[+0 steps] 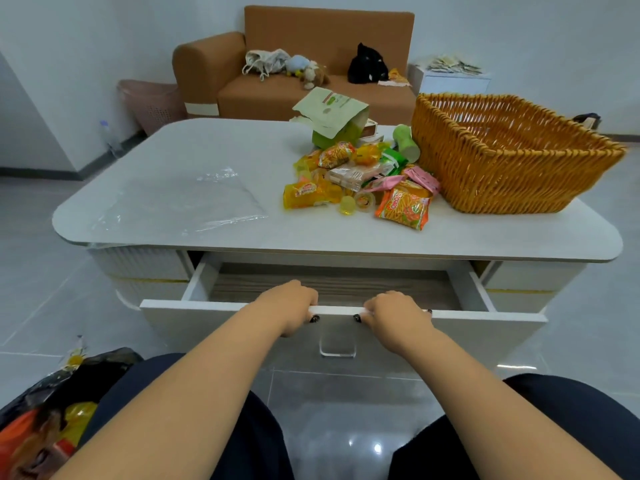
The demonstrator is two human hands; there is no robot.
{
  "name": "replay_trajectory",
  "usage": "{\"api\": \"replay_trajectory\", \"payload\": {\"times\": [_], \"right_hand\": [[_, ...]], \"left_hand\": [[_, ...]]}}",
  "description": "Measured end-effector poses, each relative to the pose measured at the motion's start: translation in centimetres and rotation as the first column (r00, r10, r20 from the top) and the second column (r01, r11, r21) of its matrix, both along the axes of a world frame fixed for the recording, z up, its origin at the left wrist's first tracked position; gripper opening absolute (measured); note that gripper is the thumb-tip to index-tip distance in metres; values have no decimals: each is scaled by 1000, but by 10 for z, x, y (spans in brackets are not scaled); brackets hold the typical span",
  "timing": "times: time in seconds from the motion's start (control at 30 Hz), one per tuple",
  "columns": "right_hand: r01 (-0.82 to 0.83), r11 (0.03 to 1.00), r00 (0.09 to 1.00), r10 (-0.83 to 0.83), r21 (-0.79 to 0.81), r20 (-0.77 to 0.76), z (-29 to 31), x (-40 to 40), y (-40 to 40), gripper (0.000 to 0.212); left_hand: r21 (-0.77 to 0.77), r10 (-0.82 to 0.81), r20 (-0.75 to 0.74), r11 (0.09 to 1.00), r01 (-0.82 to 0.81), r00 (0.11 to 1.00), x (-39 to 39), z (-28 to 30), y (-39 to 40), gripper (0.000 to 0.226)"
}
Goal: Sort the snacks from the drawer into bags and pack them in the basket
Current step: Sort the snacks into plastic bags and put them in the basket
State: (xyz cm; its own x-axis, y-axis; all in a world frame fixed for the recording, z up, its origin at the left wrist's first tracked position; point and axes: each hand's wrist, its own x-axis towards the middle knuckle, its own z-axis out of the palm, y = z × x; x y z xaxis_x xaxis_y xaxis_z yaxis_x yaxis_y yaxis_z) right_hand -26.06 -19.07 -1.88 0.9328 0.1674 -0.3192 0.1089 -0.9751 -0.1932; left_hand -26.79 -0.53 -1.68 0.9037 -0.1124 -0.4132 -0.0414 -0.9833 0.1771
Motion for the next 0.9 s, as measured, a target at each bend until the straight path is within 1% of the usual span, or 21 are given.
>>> {"api": "replay_trajectory", "payload": {"times": [0.1, 0.23, 0.4, 0.5, 0.6, 0.73, 0.77, 0.9], "right_hand": [[25, 1000, 1000, -24, 20, -6, -3, -5, 1, 42], [35, 998, 996, -31, 50, -80, -5, -7, -1, 47], [16, 999, 989, -9, 49, -151, -5, -16, -5, 50], [-1, 1000, 980, 7, 30, -201, 0, -24, -5, 51], [-75, 995, 973, 60, -59, -221, 10, -32, -2, 53], [-129, 984, 968, 99, -121, -231, 22, -39, 8, 44], [-135, 982, 966, 101, -129, -238, 24, -40, 12, 46], [-135, 987, 966, 112, -86, -231, 20, -33, 16, 47]], "left_hand": [[-1, -2, -9, 1000, 2, 1000, -12, 2, -2, 20], [-10, -7, -33, 1000, 7, 999, -22, 5, -5, 24], [-5, -27, -80, 1000, 26, 996, -38, 7, -10, 28], [-23, -24, -87, 999, 22, 996, -48, 7, -11, 29], [-49, -17, -88, 999, 12, 996, -57, 7, -11, 30], [-125, 30, -54, 991, -36, 998, -64, 11, -10, 35], [-156, 51, -45, 986, -57, 998, -63, 13, -9, 38], [-306, 115, 19, 946, -103, 993, -52, 19, -6, 42]]}}
